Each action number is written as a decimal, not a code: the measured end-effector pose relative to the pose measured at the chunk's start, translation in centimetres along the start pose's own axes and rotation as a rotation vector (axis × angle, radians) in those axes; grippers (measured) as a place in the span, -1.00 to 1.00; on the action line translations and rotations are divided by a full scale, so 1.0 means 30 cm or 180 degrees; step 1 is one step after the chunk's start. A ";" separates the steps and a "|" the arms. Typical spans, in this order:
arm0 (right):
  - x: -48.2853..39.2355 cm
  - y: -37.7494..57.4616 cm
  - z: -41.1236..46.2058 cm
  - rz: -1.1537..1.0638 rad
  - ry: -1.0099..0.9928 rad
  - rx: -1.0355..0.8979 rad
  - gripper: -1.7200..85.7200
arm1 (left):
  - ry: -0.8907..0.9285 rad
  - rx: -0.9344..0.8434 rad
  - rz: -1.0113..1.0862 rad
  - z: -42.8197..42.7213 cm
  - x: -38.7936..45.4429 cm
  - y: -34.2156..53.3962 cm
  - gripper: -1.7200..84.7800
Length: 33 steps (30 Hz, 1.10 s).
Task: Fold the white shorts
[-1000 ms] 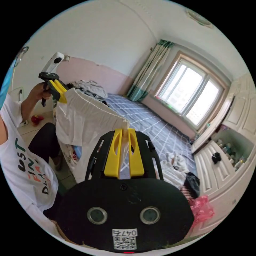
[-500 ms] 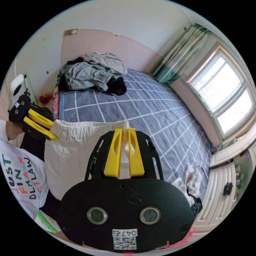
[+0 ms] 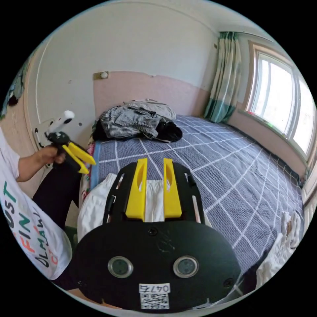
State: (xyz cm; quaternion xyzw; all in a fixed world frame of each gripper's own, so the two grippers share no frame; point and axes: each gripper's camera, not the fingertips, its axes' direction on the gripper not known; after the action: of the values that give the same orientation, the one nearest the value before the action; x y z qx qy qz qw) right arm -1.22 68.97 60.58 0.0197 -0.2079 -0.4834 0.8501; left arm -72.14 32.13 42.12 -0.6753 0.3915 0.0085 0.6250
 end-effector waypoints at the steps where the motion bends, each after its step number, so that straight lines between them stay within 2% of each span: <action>1: -0.034 0.057 -0.069 -0.0018 0.0132 -0.0028 -0.90 | -0.0041 -0.0018 0.0154 -0.006 0.024 -0.020 -0.66; 5: -0.139 0.279 -0.190 0.0182 0.0598 -0.0684 -0.90 | -0.0228 -0.0059 0.0957 0.024 0.160 -0.103 -0.71; 7: -0.185 0.455 -0.249 0.0596 0.0890 -0.1045 -0.90 | -0.0295 -0.0103 0.1249 0.066 0.217 -0.142 -0.72; 11: -0.186 0.641 -0.361 0.1283 0.1174 -0.1028 -0.88 | -0.0719 -0.0177 0.1524 0.193 0.277 -0.243 -0.71; 15: -0.064 0.704 -0.422 0.1645 0.1260 -0.0960 -0.82 | -0.0750 -0.0414 0.1546 0.270 0.258 -0.326 -0.64; 18: 0.073 0.730 -0.399 0.1883 0.1124 -0.0884 -0.81 | -0.0478 -0.0436 0.1461 0.292 0.205 -0.360 -0.61; 20: 0.158 0.740 -0.366 0.1994 0.1153 -0.0847 -0.81 | -0.0207 -0.0357 0.1345 0.301 0.147 -0.361 -0.63; 24: 0.327 0.778 -0.225 0.2233 0.1063 -0.0903 -0.87 | -0.0060 -0.0248 0.1151 0.310 0.087 -0.359 -0.69; 26: 0.355 0.801 -0.145 0.2344 0.0829 -0.1022 -0.94 | -0.0075 -0.0214 0.0988 0.312 0.056 -0.374 -0.73; 27: 0.352 0.803 -0.086 0.2316 0.0764 -0.1342 -0.95 | -0.0043 -0.0226 0.0956 0.313 0.049 -0.380 -0.73; 29: 0.305 0.766 -0.054 0.2009 0.1098 -0.1582 -0.96 | -0.0010 -0.0282 0.0906 0.314 0.035 -0.403 -0.74; 31: 0.234 0.725 -0.061 0.1614 0.1702 -0.1735 -0.97 | -0.0051 -0.0339 0.0913 0.318 0.036 -0.421 -0.74; 33: 0.217 0.740 -0.069 0.1603 0.1758 -0.1717 -0.96 | -0.0142 -0.0416 0.0952 0.327 0.043 -0.438 -0.74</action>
State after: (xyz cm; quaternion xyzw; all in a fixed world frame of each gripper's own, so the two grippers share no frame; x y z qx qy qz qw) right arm 20.51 75.03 66.08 -0.1253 0.1613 -0.2752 0.9394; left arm -59.46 38.66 50.34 -0.6484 0.4723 0.1418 0.5800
